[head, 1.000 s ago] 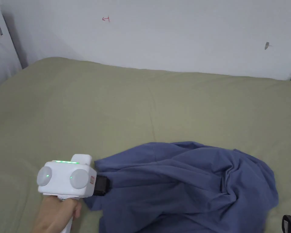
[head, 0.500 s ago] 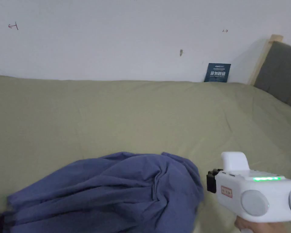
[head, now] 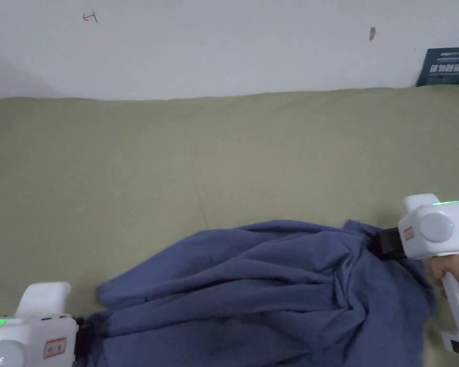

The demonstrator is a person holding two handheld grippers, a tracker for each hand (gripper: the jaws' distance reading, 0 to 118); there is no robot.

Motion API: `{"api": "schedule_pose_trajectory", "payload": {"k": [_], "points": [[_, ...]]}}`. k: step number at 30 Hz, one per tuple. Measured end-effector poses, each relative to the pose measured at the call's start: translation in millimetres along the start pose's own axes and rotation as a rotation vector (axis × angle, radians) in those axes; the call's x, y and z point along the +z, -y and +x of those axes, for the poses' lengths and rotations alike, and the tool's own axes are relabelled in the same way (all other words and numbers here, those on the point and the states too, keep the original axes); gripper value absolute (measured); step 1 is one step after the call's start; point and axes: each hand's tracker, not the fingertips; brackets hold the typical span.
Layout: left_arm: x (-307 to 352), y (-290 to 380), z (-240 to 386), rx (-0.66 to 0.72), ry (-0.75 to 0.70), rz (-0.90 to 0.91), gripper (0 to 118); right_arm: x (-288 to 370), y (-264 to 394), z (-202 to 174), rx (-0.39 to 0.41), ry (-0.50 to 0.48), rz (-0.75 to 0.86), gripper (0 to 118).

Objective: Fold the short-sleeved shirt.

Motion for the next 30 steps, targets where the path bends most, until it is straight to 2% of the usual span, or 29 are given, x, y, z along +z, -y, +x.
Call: {"api": "schedule_pose_trajectory", "payload": {"k": [1, 2, 4, 6, 8, 10, 16, 18, 21, 30], "points": [[-0.9, 0.4, 0.8, -0.001, 0.001, -0.001, 0, 6.5, 0.2, 1.5, -0.003, -0.006, -0.006, 106], [-1.1, -0.7, -0.7, 0.000, 0.004, -0.002, 0, 22.2, 0.7, -2.0, 0.009, -0.071, 0.002, 89], [1.0, -2.2, -4.2, 0.007, 0.015, -0.004, 0, 45.8, 3.5, -4.8, 0.008, -0.155, 0.023, 8], [6.2, -1.4, -3.8, 0.019, 0.022, -0.001, 0, 55.3, 3.7, -4.9, 0.026, -0.075, 0.056, 5], [13.3, -3.4, -6.7, 0.022, 0.024, 0.006, 0, 71.7, 6.7, 0.6, 0.040, -0.115, 0.060, 5], [23.8, -5.9, -7.9, 0.035, 0.035, 0.013, 0, 94.3, 6.0, 5.6, 0.046, -0.098, 0.090, 5], [67.4, -20.1, -14.8, 0.054, 0.024, 0.076, 0, 170.3, 5.1, 50.1, -0.043, -0.139, 0.197, 5], [89.1, -25.7, -15.1, 0.037, -0.005, 0.112, 0, 199.7, 6.9, 66.0, -0.054, -0.104, 0.238, 5], [124.9, -36.4, -19.3, 0.017, -0.067, 0.167, 0, 240.8, 9.3, 90.3, -0.105, -0.148, 0.276, 5], [259.5, -71.8, -29.4, 0.028, -0.147, 0.388, 0, 359.4, 18.6, 125.2, -0.144, -0.156, 0.463, 5]]}}
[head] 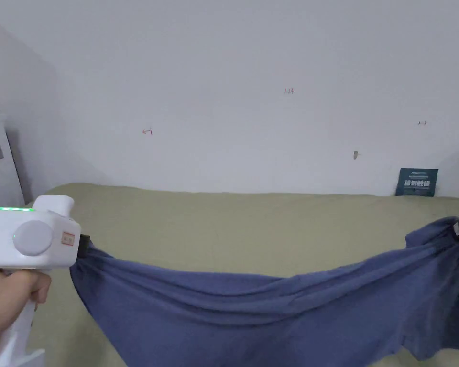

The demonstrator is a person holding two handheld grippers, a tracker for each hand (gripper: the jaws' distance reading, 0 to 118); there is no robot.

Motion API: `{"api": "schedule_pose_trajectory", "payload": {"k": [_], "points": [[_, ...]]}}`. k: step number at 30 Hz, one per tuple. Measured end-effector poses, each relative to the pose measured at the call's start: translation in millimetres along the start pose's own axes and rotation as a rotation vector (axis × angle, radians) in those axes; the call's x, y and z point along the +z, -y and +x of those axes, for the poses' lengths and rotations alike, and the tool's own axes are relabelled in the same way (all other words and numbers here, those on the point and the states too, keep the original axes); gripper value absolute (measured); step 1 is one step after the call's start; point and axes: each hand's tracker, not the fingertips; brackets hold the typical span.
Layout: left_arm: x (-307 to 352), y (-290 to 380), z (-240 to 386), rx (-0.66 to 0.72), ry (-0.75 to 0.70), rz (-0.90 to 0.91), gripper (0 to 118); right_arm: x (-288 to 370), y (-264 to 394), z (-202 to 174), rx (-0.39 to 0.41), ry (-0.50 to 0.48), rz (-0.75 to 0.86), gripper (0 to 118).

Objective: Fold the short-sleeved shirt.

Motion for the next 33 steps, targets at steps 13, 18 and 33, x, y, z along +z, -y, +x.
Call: {"api": "schedule_pose_trajectory", "payload": {"k": [13, 18, 33], "points": [[84.9, -94.2, -16.4, 0.006, -0.146, 0.184, 0, 80.4, -74.5, 0.5, -0.006, 0.032, 0.161, 5], [82.3, -116.7, -19.8, 0.056, -0.130, 0.206, 0, 77.8, -94.4, -0.1, -0.036, 0.037, 0.188, 5], [13.0, -184.3, 12.8, 0.056, -0.164, 0.238, 0, -10.6, -158.6, -4.1, -0.045, 0.067, 0.213, 5]]}}
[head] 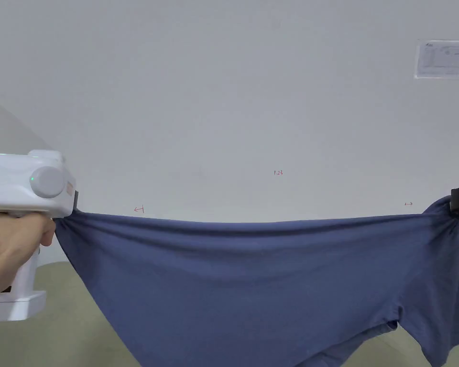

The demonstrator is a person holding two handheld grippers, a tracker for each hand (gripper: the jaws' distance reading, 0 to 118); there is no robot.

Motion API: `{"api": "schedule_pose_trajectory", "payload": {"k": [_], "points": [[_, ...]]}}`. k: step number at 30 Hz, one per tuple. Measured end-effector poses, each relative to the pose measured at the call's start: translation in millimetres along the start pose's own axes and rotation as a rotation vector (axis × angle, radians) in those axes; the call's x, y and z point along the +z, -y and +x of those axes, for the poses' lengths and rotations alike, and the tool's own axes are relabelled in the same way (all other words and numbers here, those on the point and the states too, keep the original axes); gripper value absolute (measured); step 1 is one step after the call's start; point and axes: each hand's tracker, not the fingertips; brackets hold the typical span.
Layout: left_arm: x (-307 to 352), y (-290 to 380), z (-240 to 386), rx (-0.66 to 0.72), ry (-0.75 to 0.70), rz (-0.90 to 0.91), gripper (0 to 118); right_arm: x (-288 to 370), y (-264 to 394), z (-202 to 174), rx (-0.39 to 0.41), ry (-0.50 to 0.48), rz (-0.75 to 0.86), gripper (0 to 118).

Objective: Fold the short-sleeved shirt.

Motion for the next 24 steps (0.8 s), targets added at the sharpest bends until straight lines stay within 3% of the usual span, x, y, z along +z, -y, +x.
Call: {"api": "schedule_pose_trajectory", "payload": {"k": [4, 16, 24], "points": [[-24.8, -13.1, 13.2, 0.006, -0.006, 0.024, 0, -31.4, -3.3, -12.3, 0.048, 0.036, 0.008, 5], [-112.1, 1.6, 50.3, -0.003, -0.041, 0.053, 0, -117.8, 14.5, -32.3, 0.026, 0.066, 0.048, 5], [-139.7, 94.2, 58.8, -0.038, 0.043, -0.088, 0, -134.8, 118.9, -15.6, 0.036, 0.048, -0.074, 5]]}}
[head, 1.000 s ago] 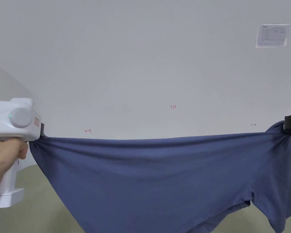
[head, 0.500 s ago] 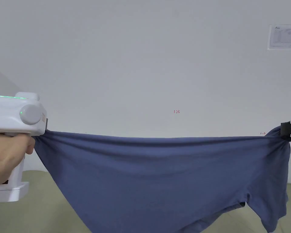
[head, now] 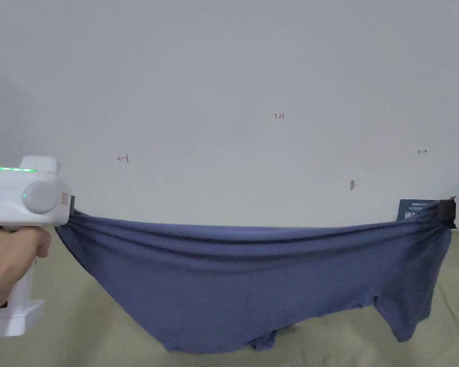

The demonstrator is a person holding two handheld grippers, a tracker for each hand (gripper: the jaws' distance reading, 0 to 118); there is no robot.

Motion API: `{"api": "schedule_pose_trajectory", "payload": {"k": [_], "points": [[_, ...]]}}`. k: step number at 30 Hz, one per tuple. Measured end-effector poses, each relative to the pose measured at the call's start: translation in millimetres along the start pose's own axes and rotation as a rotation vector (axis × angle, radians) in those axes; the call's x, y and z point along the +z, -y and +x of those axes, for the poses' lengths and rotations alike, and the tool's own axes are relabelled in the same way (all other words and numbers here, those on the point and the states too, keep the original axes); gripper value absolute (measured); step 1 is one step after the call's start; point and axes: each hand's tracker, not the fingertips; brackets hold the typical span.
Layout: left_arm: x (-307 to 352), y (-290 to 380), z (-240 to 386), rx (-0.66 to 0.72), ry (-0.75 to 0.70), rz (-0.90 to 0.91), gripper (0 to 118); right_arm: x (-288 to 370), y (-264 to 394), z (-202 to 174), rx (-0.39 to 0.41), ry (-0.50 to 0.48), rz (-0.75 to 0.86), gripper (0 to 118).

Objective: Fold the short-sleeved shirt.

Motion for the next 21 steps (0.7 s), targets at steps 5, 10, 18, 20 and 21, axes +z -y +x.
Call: {"api": "schedule_pose_trajectory", "payload": {"k": [5, 10, 18, 20, 21], "points": [[10.6, 80.5, -16.3, 0.018, 0.061, -0.103, 0, 30.0, 93.4, 21.6, 0.010, 0.006, -0.088, 5], [52.0, 166.5, -36.4, -0.030, 0.093, -0.185, 0, 78.2, 169.7, 42.2, -0.058, -0.015, -0.205, 5], [101.4, 267.9, -78.8, -0.048, 0.113, -0.306, 0, 177.2, 266.3, 69.8, -0.030, -0.023, -0.297, 5], [111.2, 284.9, -91.7, -0.034, 0.115, -0.330, 0, 195.4, 285.2, 73.5, -0.016, -0.015, -0.321, 5], [115.6, 293.2, -98.2, -0.032, 0.120, -0.343, 0, 203.9, 294.1, 76.3, -0.012, -0.012, -0.321, 5]]}}
